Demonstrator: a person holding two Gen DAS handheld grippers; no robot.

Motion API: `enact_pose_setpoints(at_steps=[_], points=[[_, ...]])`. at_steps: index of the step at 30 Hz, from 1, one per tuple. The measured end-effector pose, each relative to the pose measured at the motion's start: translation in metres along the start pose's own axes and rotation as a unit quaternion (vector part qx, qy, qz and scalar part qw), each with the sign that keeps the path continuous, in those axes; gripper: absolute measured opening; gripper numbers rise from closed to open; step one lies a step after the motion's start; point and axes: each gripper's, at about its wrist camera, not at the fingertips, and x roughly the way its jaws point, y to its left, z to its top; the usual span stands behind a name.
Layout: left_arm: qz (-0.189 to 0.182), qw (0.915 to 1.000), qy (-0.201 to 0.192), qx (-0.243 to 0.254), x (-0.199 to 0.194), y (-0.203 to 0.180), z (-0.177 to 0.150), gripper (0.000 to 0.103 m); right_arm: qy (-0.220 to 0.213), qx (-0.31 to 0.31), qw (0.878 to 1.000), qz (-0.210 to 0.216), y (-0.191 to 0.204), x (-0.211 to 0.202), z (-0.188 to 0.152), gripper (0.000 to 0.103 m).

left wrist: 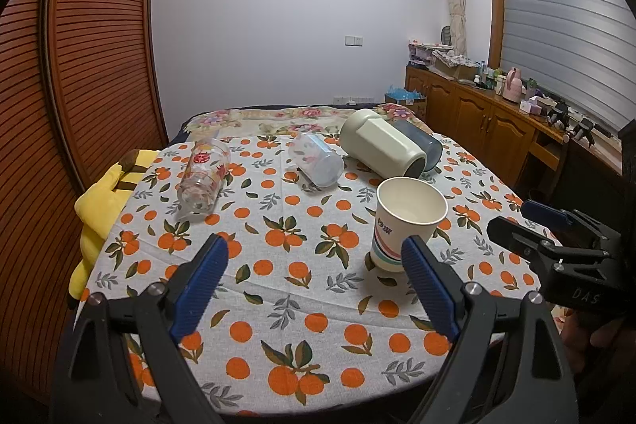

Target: Flip cup upright

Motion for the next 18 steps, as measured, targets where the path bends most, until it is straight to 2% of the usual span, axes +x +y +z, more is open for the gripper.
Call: enact_pose_setpoints(at_steps=[18], points=[[0.001,1.0000,-0.001,0.000,-0.0012,0.0002,-0.0011,0.089,-0.002,-0.001,1.000,-0.001,-0.0006,-0.0006,0.0000,0.085]])
